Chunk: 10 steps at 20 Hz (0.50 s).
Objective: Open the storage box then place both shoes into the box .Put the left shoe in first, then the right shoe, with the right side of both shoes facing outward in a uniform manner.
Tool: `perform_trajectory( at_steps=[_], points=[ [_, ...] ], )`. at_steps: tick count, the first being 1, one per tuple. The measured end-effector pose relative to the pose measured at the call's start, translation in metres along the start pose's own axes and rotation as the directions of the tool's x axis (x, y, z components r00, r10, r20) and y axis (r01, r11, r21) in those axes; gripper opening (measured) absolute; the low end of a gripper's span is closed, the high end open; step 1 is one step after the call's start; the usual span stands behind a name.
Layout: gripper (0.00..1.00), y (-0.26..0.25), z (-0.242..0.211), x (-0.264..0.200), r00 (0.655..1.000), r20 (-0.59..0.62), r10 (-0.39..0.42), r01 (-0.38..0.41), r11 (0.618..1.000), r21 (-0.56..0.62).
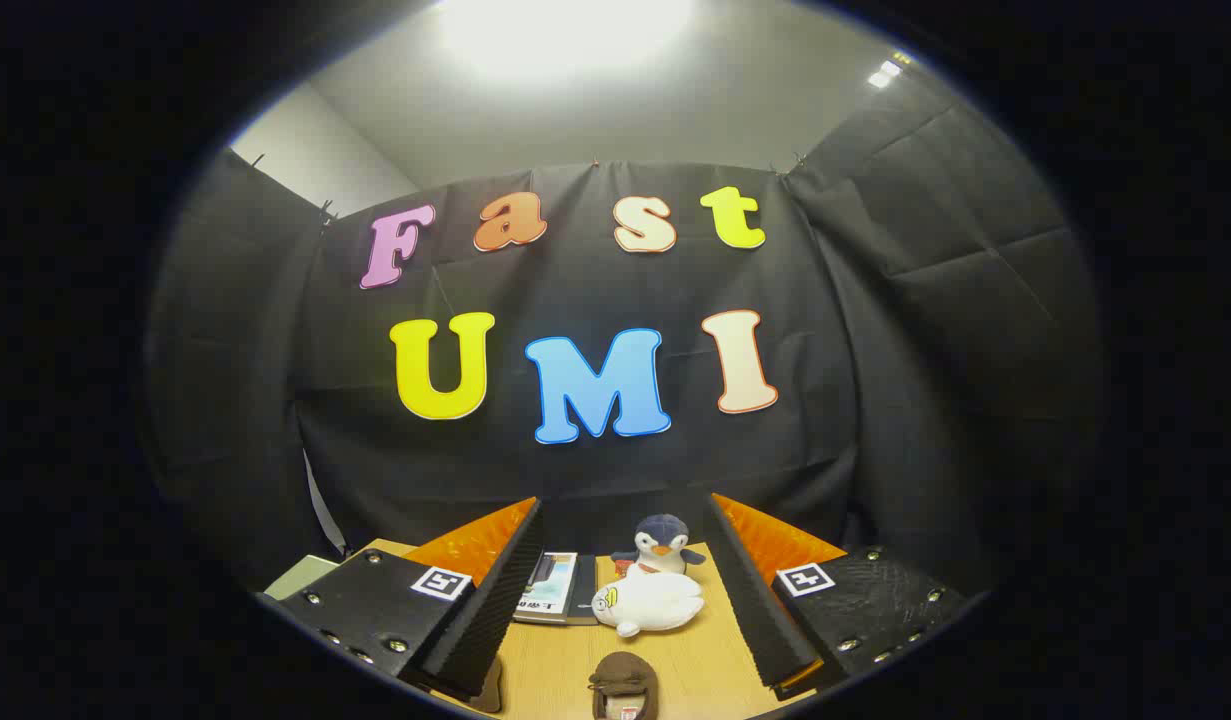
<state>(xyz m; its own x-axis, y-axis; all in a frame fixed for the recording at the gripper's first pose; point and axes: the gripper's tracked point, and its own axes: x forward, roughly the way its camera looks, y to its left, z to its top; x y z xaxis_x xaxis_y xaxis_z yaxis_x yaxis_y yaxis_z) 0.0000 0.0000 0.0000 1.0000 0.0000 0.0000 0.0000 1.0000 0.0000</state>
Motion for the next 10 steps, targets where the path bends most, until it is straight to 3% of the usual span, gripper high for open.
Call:
perform_trajectory(
  at_steps=[10],
  points=[
    [0.96,-0.013,-0.02,0.023,0.998,-0.002,0.07,-0.07,0.998,0.004]
  ],
)
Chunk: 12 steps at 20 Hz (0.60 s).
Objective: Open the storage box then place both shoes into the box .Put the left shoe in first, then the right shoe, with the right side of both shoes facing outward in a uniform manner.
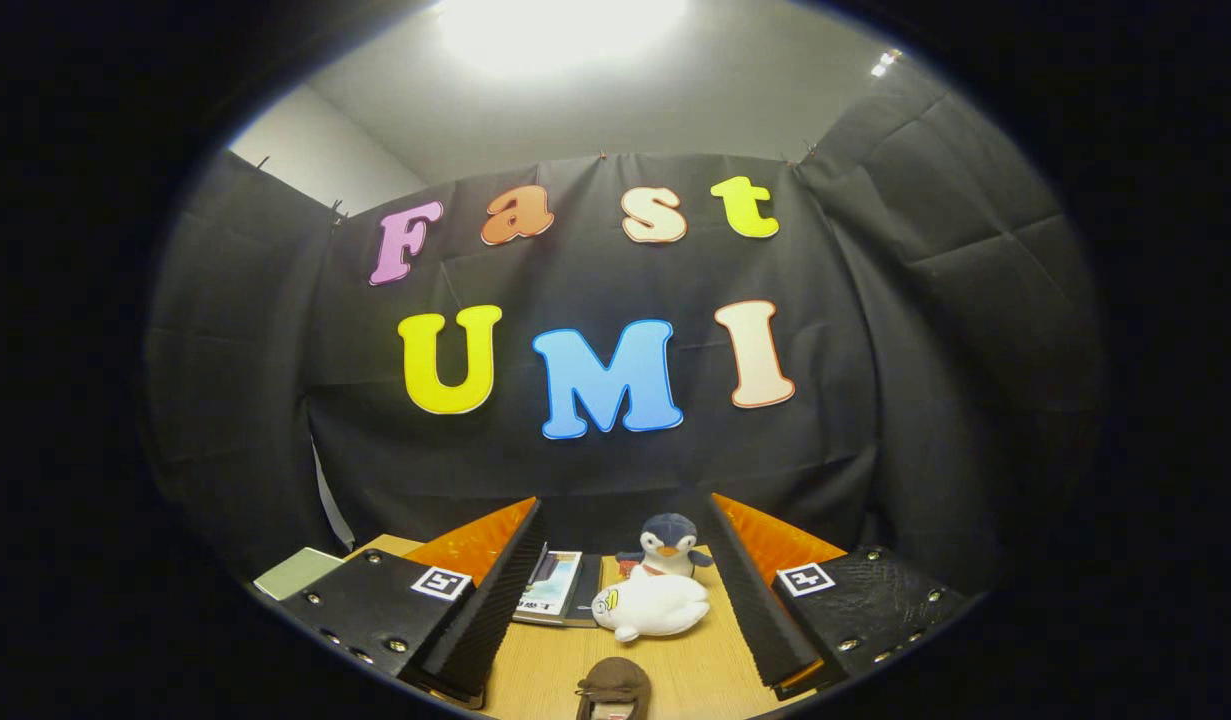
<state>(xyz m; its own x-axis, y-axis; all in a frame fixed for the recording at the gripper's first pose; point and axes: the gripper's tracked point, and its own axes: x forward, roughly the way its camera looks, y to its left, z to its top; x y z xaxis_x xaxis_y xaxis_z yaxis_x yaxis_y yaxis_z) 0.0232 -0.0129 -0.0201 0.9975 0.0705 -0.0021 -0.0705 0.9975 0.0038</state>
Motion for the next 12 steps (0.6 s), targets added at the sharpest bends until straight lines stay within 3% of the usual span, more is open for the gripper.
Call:
perform_trajectory(
  at_steps=[6,12],
  points=[
    [0.96,-0.003,0.001,0.005,1.0,-0.003,-0.03,0.03,1.0,0.001],
    [0.96,0.025,-0.007,0.015,0.999,-0.022,-0.023,0.024,0.999,0.028]
  ],
)
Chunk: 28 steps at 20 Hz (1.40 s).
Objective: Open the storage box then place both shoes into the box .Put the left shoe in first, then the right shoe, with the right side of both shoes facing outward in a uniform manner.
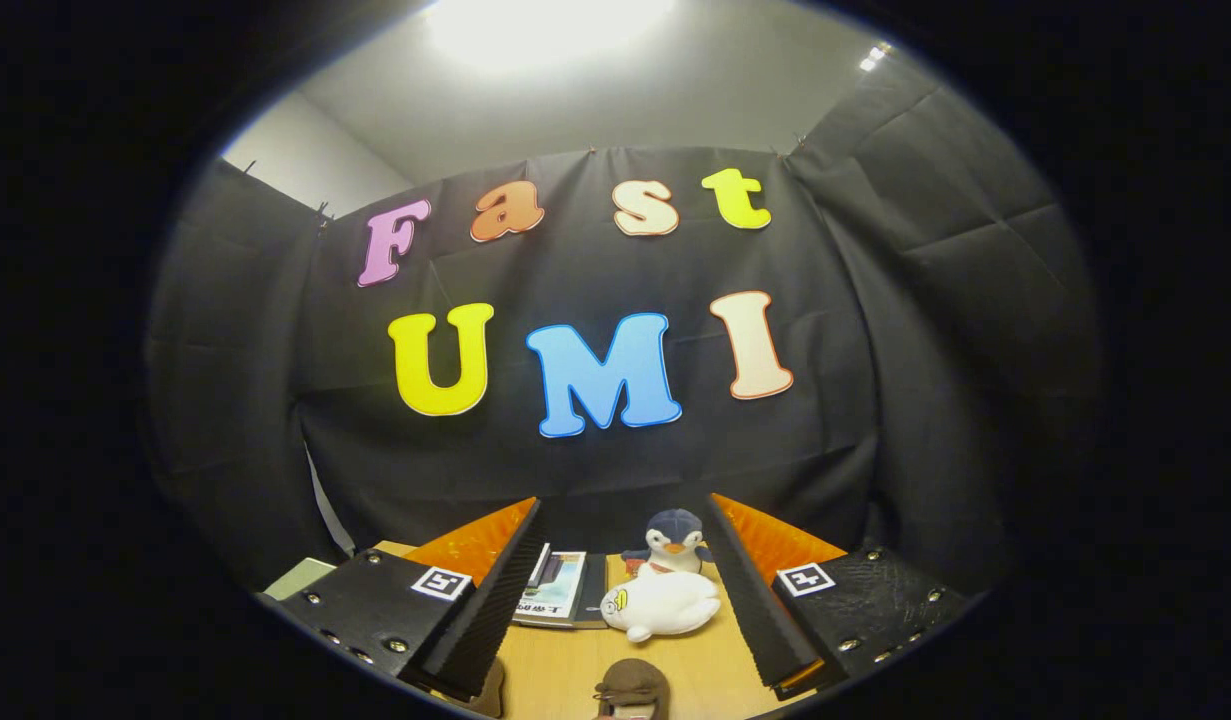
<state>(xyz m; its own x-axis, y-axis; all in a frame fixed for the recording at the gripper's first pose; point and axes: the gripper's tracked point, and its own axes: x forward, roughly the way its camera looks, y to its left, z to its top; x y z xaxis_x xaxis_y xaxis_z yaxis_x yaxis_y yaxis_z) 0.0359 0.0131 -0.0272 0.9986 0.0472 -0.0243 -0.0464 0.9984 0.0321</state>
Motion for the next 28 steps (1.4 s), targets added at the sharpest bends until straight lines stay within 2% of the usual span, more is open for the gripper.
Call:
perform_trajectory(
  at_steps=[3,6,8,11,15,17,21,25,28],
  points=[
    [0.95,0.029,-0.019,0.011,0.997,-0.044,0.063,-0.061,0.998,0.031],
    [0.96,0.067,-0.042,0.021,0.98,-0.111,0.165,-0.156,0.984,0.083],
    [0.96,0.093,-0.062,0.026,0.956,-0.161,0.247,-0.227,0.965,0.129],
    [0.96,0.136,-0.09,0.03,0.895,-0.223,0.385,-0.338,0.914,0.223],
    [0.96,0.183,-0.132,0.032,0.786,-0.307,0.536,-0.432,0.833,0.347],
    [0.96,0.206,-0.159,0.03,0.71,-0.349,0.612,-0.451,0.776,0.441],
    [0.95,0.247,-0.207,0.026,0.553,-0.394,0.734,-0.432,0.657,0.618],
    [0.96,0.276,-0.244,0.013,0.42,-0.422,0.804,-0.445,0.587,0.676],
    [0.96,0.3,-0.275,0.009,0.326,-0.427,0.843,-0.409,0.533,0.741]
  ],
)
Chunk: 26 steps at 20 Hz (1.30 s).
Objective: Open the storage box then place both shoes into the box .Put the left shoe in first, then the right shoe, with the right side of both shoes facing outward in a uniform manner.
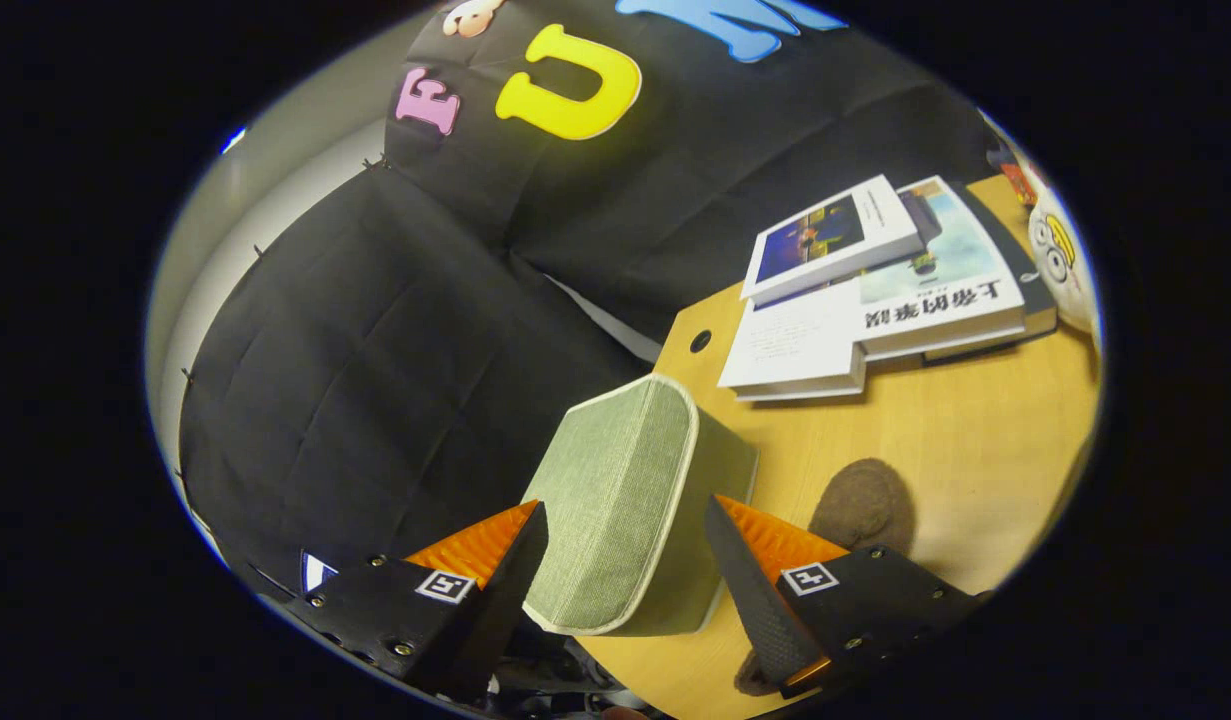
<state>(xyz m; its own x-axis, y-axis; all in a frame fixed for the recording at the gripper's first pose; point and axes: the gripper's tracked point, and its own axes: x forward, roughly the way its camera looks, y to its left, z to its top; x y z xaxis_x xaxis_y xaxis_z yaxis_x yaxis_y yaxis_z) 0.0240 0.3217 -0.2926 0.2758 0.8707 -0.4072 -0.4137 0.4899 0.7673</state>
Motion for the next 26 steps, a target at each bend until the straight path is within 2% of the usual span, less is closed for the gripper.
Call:
perform_trajectory(
  at_steps=[7,10,13,15,16,19,20,22,26],
  points=[
    [0.95,-0.008,-0.021,0.038,0.989,-0.084,0.122,-0.101,0.97,0.219],
    [0.95,-0.011,-0.028,0.049,0.98,-0.097,0.172,-0.133,0.939,0.316],
    [0.94,-0.009,-0.023,0.055,0.972,-0.069,0.224,-0.176,0.89,0.421],
    [0.85,-0.002,-0.02,0.055,0.968,-0.047,0.247,-0.201,0.873,0.443],
    [0.76,-0.004,-0.018,0.055,0.97,-0.044,0.24,-0.196,0.876,0.442],
    [0.28,-0.01,-0.011,0.05,0.976,-0.03,0.217,-0.179,0.866,0.467],
    [0.19,-0.004,-0.008,0.044,0.972,-0.021,0.235,-0.198,0.861,0.469],
    [0.08,0.001,-0.006,0.036,0.971,-0.018,0.237,-0.202,0.866,0.458],
    [0.07,0.021,0.002,0.027,0.964,-0.024,0.264,-0.23,0.876,0.424]
  ],
)
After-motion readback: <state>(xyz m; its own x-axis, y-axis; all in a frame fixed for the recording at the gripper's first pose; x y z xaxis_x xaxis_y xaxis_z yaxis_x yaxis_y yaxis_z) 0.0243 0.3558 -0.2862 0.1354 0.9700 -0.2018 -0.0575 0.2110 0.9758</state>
